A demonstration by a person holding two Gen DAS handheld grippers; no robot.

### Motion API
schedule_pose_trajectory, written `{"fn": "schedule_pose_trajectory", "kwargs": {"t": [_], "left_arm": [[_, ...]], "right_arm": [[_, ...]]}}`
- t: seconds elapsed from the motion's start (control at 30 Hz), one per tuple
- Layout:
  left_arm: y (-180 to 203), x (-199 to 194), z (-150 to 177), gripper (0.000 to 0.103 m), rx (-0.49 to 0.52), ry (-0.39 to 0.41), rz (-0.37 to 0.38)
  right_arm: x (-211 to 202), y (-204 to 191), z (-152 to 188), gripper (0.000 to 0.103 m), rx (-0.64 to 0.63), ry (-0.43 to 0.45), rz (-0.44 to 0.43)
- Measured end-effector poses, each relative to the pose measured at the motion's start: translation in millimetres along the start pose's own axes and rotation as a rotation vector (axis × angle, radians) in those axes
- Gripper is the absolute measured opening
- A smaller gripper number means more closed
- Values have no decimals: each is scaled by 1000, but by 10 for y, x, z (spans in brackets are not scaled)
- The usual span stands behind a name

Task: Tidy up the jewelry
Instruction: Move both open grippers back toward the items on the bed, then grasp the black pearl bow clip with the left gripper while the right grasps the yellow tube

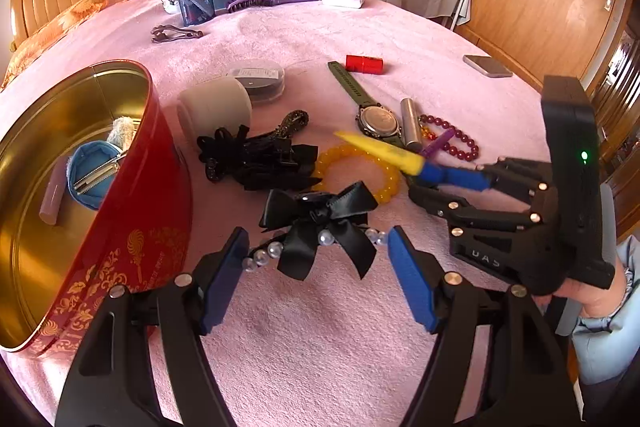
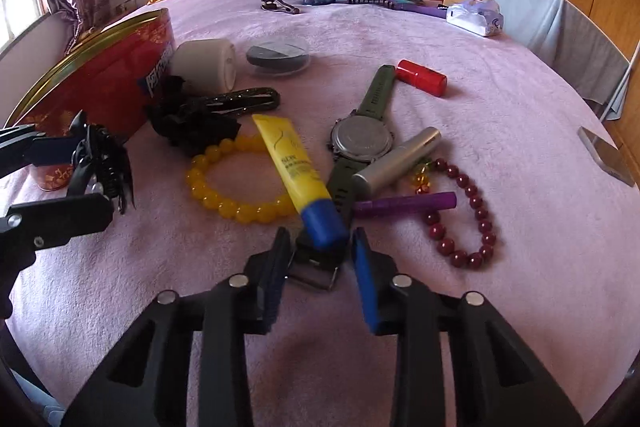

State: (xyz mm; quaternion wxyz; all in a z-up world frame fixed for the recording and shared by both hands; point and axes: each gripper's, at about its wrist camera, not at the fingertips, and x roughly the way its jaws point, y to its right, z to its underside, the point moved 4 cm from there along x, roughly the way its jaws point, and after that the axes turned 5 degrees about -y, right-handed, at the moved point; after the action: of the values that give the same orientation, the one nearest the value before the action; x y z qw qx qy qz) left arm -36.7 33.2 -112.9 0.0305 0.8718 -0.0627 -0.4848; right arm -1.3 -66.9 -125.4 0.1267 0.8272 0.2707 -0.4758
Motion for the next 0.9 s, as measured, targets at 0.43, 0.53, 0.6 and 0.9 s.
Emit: {"fn": "schedule_pose_trajectory", "kwargs": {"t": [0.43, 0.53, 0.6, 0.9], "left_arm": [[-60, -60, -93, 71, 0, 19, -1], [-47, -53, -133, 71, 4, 20, -1], [-42, -50, -139, 71, 8, 20, -3], [-42, -152, -134, 71, -1, 43, 17]], "right_arm": [[133, -102, -456, 32, -31, -37, -6], [278, -50, -475, 27, -2, -92, -25], [237, -46, -450, 19, -2, -84, -40], [-385, -99, -314, 19, 35, 44, -79]]}}
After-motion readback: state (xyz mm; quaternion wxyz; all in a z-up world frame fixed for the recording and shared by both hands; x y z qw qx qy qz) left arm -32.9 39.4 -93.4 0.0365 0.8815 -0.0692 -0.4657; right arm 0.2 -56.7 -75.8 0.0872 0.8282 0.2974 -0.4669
